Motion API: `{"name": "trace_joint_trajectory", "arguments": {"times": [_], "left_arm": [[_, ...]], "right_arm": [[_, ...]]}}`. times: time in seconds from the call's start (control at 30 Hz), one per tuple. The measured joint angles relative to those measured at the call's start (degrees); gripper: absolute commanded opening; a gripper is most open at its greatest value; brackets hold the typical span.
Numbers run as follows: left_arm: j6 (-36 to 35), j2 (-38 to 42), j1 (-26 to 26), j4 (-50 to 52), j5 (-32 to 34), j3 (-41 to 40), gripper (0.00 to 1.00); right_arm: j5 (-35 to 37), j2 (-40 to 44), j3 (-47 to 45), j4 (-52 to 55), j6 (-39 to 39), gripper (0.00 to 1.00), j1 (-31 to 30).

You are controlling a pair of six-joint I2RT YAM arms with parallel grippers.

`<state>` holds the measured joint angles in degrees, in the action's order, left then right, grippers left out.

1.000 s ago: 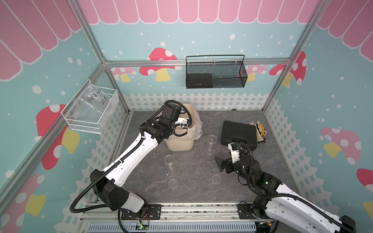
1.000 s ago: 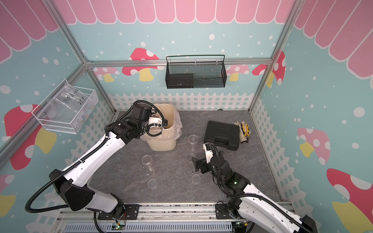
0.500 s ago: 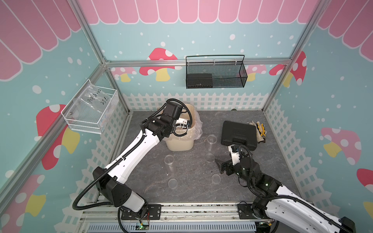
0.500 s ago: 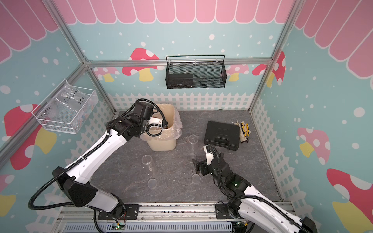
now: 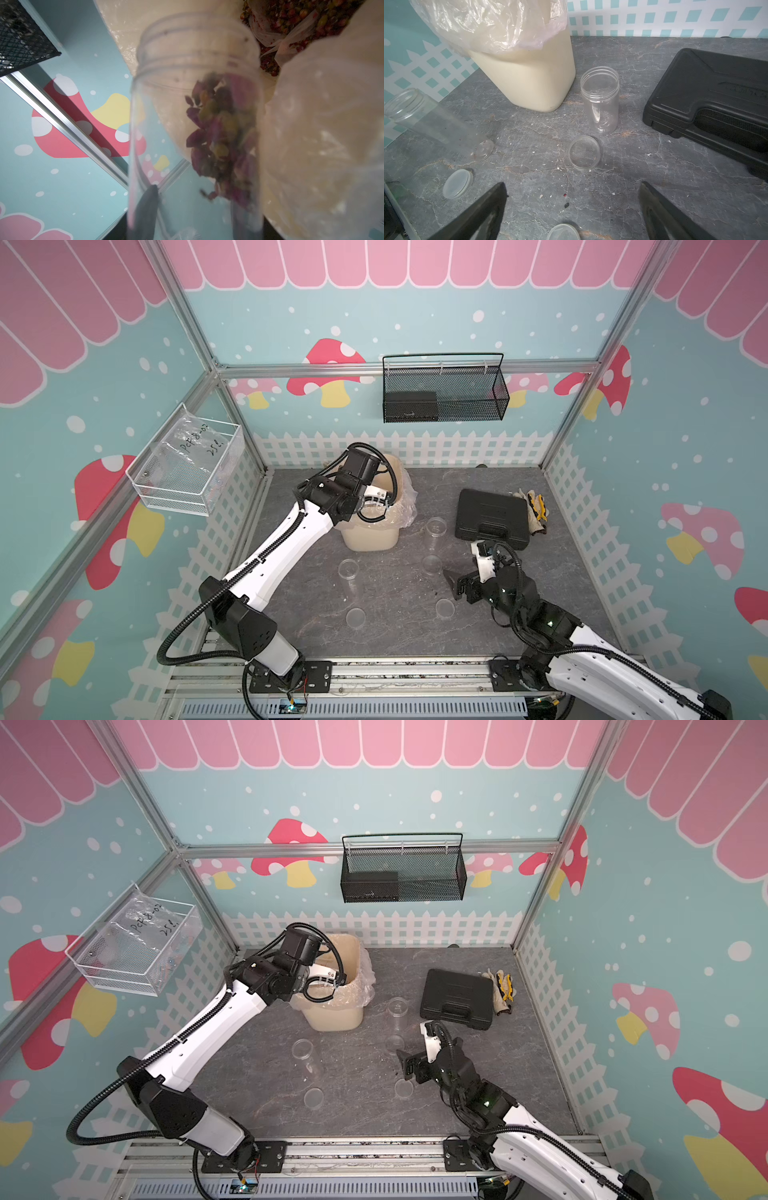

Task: Empty the moldy dried flower tea in the jars
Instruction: Pour the moldy dried flower tea into the trash bin.

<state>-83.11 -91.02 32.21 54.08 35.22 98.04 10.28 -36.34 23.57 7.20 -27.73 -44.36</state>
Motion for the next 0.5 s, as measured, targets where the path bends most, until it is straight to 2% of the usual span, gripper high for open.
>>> {"name": "trace_joint_trajectory", "arguments": {"times": [0.5], "left_arm": [[0.20, -1.18, -0.02, 2.34, -0.96, 1.64, 0.00]], "right_arm": [[-0.92, 0.00, -1.01, -0.85, -0.22, 1.00, 0.00]]}}
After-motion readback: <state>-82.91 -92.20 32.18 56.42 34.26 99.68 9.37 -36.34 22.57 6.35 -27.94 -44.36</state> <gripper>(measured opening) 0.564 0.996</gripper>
